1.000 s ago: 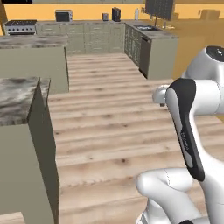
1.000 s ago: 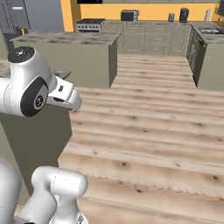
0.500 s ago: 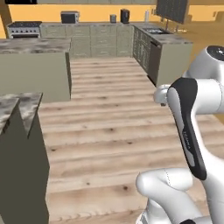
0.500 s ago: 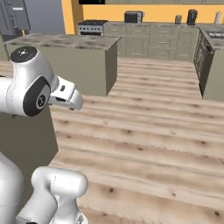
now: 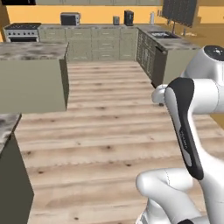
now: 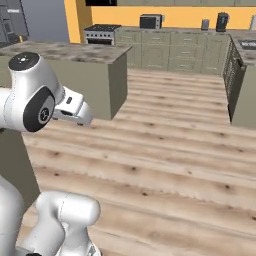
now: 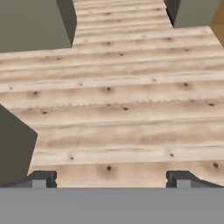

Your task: Take the cheese, chicken drumstick, and tomato from the fridge and place them on the plate on the dining counter to create an appetizer plate.

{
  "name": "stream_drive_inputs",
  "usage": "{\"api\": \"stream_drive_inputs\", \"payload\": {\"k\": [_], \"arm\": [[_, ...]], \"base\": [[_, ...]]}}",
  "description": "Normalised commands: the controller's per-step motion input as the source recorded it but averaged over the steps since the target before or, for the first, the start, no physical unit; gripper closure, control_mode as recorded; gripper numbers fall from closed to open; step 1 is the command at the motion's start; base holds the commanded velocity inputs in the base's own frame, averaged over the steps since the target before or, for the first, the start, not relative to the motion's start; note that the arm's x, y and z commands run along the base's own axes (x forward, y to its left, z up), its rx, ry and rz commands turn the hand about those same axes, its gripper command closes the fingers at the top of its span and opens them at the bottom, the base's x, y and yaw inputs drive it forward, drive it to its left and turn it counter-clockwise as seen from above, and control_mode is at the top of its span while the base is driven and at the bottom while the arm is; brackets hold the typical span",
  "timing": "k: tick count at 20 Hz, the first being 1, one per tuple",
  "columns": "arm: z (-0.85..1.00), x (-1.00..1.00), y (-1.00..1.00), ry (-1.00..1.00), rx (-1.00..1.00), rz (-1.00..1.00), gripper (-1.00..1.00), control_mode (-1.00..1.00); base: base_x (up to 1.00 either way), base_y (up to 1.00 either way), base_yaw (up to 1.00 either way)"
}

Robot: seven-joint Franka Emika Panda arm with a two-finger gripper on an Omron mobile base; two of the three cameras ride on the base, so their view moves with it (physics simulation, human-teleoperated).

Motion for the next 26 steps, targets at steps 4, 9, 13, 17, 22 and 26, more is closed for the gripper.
{"api": "stream_drive_inputs", "payload": {"k": [4, 9, 13, 17, 22, 26], "arm": [[0.00, 0.00, 0.00, 0.00, 0.00, 0.00, -1.00, 1.00], [0.00, 0.00, 0.00, 0.00, 0.00, 0.00, -1.00, 1.00], [0.00, 0.00, 0.00, 0.00, 0.00, 0.00, -1.00, 1.00], [0.00, 0.00, 0.00, 0.00, 0.00, 0.00, -1.00, 1.00], [0.00, 0.00, 0.00, 0.00, 0.00, 0.00, -1.00, 1.00], [0.00, 0.00, 0.00, 0.00, 0.00, 0.00, -1.00, 1.00]], "base": [[1.00, -0.83, 0.00], [1.00, -1.00, 0.00], [1.00, -0.76, 0.00], [1.00, -0.22, 0.06], [1.00, -0.03, 0.06], [1.00, -0.08, 0.12]]}}
